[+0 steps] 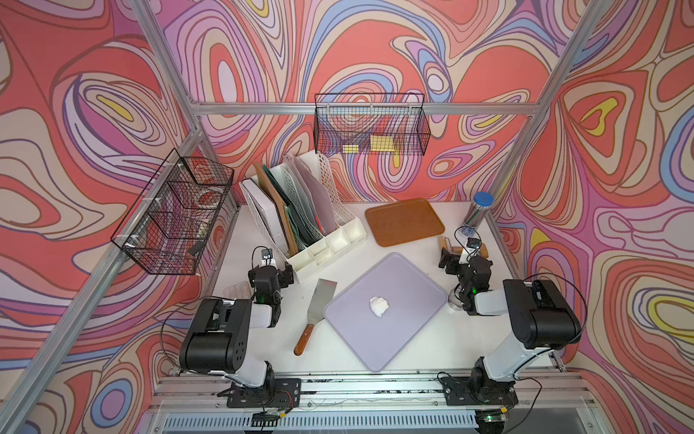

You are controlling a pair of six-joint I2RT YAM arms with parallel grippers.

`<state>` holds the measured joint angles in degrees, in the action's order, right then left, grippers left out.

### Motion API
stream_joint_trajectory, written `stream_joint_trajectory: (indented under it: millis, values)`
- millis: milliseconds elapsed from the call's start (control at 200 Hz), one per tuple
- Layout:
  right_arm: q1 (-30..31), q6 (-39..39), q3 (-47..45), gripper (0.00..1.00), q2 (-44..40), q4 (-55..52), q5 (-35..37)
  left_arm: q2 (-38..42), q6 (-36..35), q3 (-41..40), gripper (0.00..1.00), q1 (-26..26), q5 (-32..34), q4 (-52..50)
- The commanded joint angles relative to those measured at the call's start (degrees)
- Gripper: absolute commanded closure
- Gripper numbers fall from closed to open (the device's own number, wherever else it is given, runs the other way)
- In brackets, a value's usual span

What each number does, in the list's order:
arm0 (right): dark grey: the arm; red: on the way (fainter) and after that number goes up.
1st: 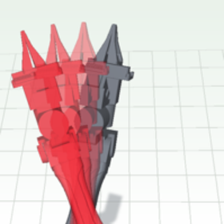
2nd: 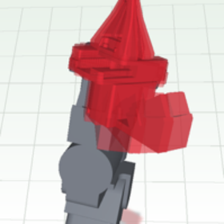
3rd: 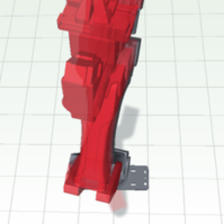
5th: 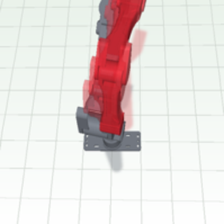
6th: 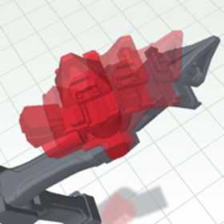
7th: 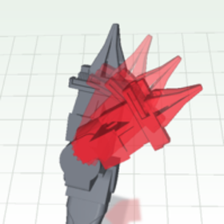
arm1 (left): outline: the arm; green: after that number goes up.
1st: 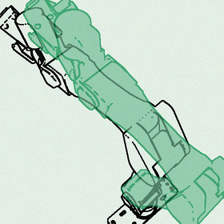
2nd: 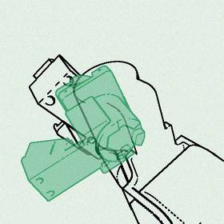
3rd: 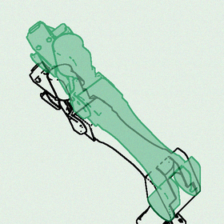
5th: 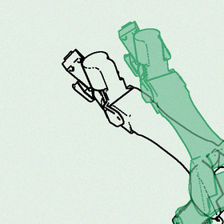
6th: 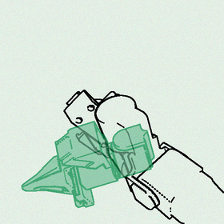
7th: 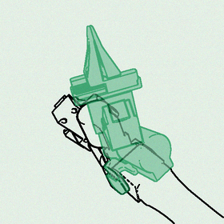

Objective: Roll out the dumpling wrappers from the dough
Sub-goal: Adjust the work surface at the center of the board.

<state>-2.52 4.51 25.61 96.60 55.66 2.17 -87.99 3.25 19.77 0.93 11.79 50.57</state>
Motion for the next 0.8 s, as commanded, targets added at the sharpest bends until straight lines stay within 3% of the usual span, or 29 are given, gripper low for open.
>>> stream_joint_trajectory:
  millis: [0, 501, 596, 671, 791]
  values:
    - [0.5, -0.5, 0.1, 0.02, 0.0, -0.3, 0.7, 0.0, 0.2, 0.8, 0.0, 0.3, -1.5, 1.8]
    - [0.5, -1.3, 0.3, 0.02, -0.6, -0.5, -1.4, 0.8, -0.5, 0.1, 0.0, 0.3, -2.9, 2.6]
    - [0.5, -1.8, 2.7, 0.02, -5.1, -8.9, -1.7, 6.1, -0.9, 0.6, 0.0, 0.3, -3.7, -2.3]
    - [0.6, -2.8, 7.8, 0.02, -9.7, -22.6, -3.5, 13.0, -2.5, 2.4, 0.0, 1.2, -5.3, -10.9]
    - [1.6, 0.7, 19.0, 0.02, -13.4, -47.2, -2.5, 21.7, -1.4, 10.3, 0.0, 8.0, 2.6, -29.7]
